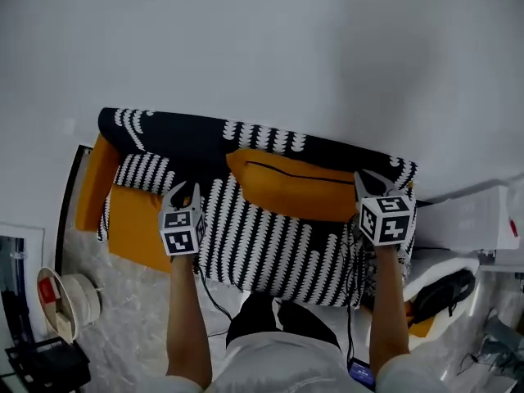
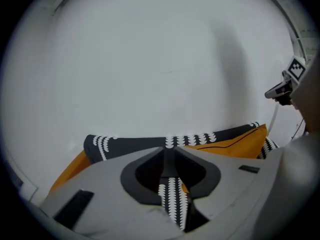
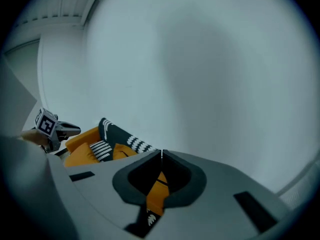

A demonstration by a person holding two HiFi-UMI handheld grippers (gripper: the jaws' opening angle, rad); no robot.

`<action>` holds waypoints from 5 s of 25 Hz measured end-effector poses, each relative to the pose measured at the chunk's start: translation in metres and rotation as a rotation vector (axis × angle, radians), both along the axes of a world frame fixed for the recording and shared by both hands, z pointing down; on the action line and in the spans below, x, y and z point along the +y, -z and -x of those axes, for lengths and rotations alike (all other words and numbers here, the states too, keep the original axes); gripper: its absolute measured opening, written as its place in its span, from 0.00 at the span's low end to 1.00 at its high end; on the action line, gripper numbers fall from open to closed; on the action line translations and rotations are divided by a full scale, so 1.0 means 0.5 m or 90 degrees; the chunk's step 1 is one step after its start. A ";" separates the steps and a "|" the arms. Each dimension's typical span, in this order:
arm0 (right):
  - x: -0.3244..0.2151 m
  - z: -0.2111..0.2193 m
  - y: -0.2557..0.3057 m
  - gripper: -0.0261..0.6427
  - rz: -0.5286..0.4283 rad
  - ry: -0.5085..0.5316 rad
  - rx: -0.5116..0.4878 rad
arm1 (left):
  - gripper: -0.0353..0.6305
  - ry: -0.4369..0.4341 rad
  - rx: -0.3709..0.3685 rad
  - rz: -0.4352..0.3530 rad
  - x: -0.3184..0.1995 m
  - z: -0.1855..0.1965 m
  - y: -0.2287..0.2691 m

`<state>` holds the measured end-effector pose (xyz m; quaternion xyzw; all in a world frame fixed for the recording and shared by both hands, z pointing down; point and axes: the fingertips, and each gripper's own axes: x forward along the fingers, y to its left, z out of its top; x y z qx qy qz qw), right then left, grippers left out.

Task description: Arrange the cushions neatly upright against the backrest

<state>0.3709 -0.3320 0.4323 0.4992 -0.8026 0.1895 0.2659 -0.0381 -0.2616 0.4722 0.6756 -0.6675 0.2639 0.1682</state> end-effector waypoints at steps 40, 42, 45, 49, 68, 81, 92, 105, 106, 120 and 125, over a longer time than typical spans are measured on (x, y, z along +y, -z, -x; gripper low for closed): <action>0.792 0.996 0.291 0.04 -0.143 0.627 -0.054 | 0.08 0.348 -0.055 -0.167 1.114 0.454 0.291; 0.825 1.039 0.286 0.04 -0.144 0.629 -0.047 | 0.08 0.343 -0.050 -0.164 1.141 0.492 0.283; 0.862 1.103 0.278 0.04 -0.149 0.634 -0.038 | 0.08 0.333 -0.044 -0.160 1.168 0.546 0.267; 0.910 1.173 0.265 0.04 -0.150 0.638 -0.035 | 0.08 0.327 -0.041 -0.153 1.204 0.609 0.247; 0.920 1.516 0.222 0.04 -0.104 0.634 -0.056 | 0.07 0.298 0.088 -0.176 1.210 0.949 0.199; 0.776 1.665 0.190 0.04 -0.038 0.538 -0.067 | 0.07 0.205 0.048 -0.122 1.018 1.216 0.210; 0.707 1.615 0.146 0.04 0.038 0.424 -0.043 | 0.08 0.044 0.078 -0.015 0.862 1.264 0.109; 0.815 1.530 0.060 0.04 0.085 0.210 0.003 | 0.08 -0.164 0.084 0.055 0.791 1.304 0.003; 0.824 1.509 0.051 0.04 0.082 0.180 0.004 | 0.08 -0.175 0.084 0.063 0.791 1.295 -0.010; 0.836 1.331 -0.256 0.06 0.149 -0.060 0.024 | 0.11 -0.245 0.097 0.199 0.732 1.238 -0.280; 0.851 1.255 -0.365 0.07 0.177 -0.121 0.049 | 0.16 -0.257 0.096 0.251 0.731 1.220 -0.389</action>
